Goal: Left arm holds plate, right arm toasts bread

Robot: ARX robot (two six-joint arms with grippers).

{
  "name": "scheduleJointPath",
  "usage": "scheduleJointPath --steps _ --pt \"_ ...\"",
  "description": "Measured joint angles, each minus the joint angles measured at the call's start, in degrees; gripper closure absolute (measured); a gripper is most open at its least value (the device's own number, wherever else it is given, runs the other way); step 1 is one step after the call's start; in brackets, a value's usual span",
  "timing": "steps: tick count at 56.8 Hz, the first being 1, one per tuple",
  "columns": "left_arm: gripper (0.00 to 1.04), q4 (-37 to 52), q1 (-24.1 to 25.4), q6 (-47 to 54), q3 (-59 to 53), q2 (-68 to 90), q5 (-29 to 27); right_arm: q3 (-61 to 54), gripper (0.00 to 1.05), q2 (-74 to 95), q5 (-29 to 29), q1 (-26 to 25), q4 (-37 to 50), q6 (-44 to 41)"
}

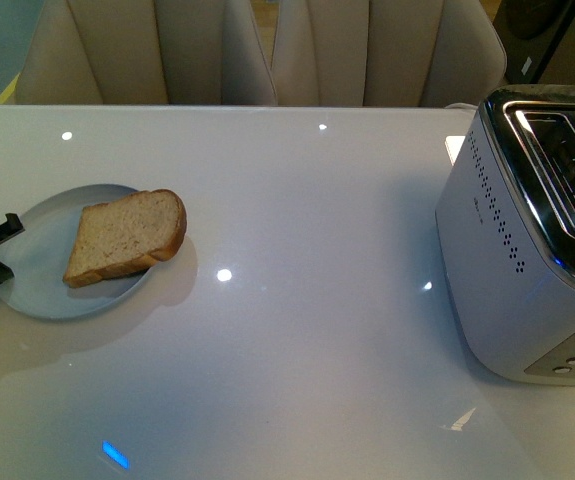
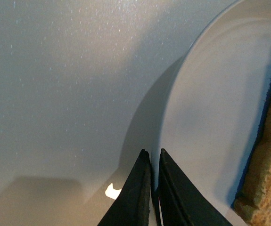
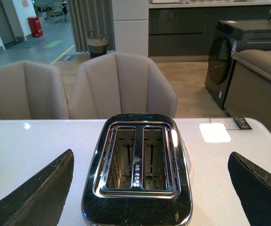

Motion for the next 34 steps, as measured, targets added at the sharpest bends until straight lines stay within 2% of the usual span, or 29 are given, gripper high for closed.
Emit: scheduleJointPath --steps 16,34 --pt "1.02 1.1 2.2 -2.1 -5.5 -7.3 1.8 0.0 0.09 0.0 0.0 0.0 0.0 0.0" --pt "1.02 0.1 2.0 -5.7 -9.7 -16.6 5.5 0.0 0.09 0.0 0.0 0.0 0.0 0.0"
